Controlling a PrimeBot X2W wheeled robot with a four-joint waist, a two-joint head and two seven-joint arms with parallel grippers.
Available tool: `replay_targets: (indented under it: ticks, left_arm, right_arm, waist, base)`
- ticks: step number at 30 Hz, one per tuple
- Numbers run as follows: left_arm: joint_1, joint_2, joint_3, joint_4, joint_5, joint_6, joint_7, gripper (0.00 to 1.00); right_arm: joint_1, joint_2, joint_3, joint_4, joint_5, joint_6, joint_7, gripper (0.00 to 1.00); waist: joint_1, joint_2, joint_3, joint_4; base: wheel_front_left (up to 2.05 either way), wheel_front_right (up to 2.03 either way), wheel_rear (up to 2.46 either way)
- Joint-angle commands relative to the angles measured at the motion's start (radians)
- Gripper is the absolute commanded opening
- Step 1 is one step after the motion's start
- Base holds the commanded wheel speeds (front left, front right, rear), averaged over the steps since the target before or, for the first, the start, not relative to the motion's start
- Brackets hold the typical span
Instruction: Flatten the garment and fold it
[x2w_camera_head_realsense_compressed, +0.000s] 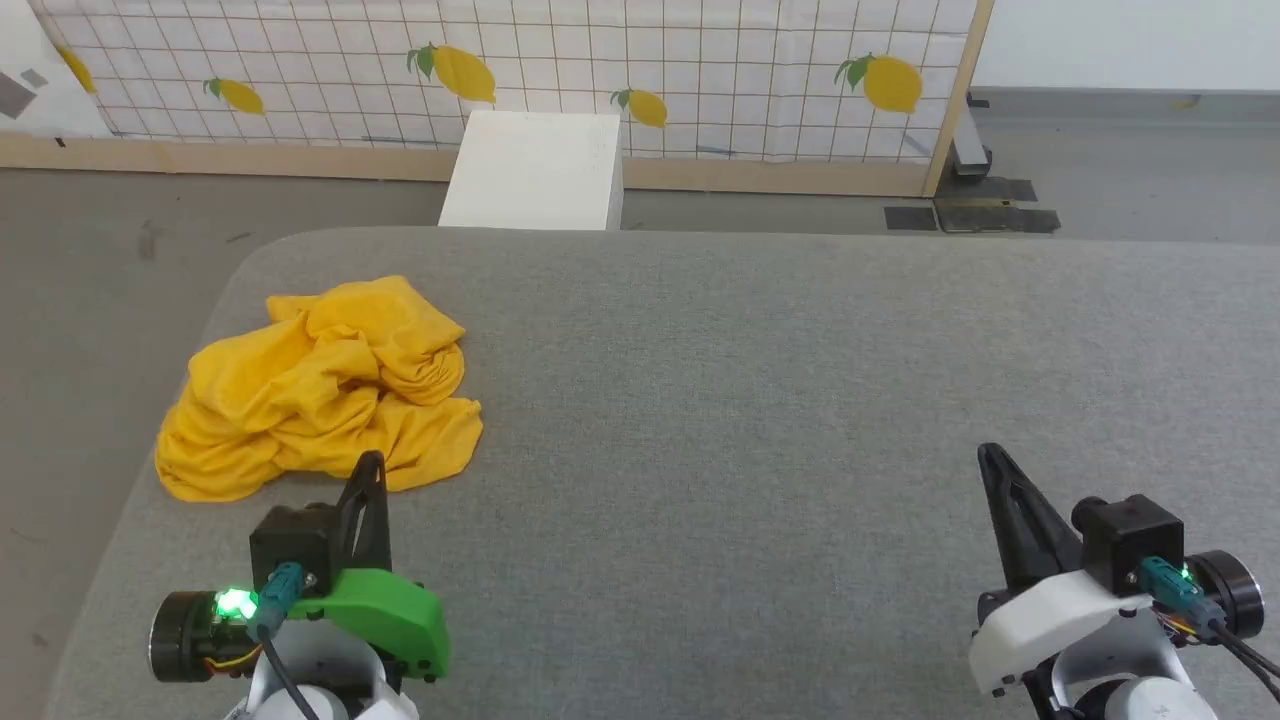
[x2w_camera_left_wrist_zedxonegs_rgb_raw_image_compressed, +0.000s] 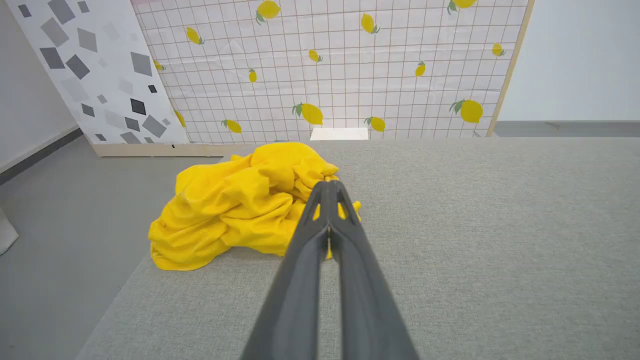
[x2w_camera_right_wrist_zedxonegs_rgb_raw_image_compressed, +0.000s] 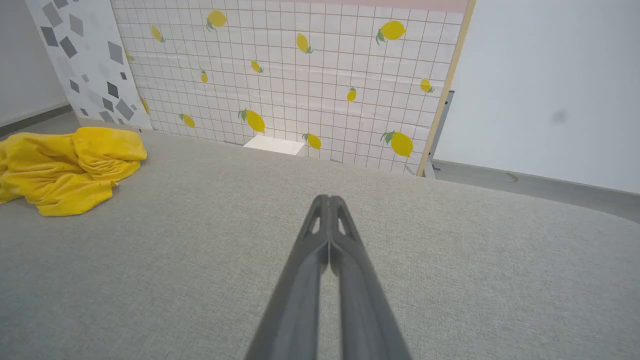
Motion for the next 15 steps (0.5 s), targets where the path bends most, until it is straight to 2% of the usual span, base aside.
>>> replay_targets:
  ticks: [1,15]
  left_arm:
    - [0.012,-0.004,0.003,-0.003,0.013,0.007,0.001,0.00]
    - [0.012,-0.004,0.003,-0.003,0.013,0.007,0.001,0.00]
  right_arm:
    - [-0.017,0.002,0.001,-0.005,-0.006,-0.001,0.000,0.00]
    - [-0.017,0.002,0.001,-0.005,-0.006,-0.001,0.000,0.00]
  waist:
    - [0.0000,0.0000,0.000,0.000]
    - [0.0000,0.0000,0.000,0.000]
  base:
    - [0.00,0.00,0.00]
    - [0.00,0.00,0.00]
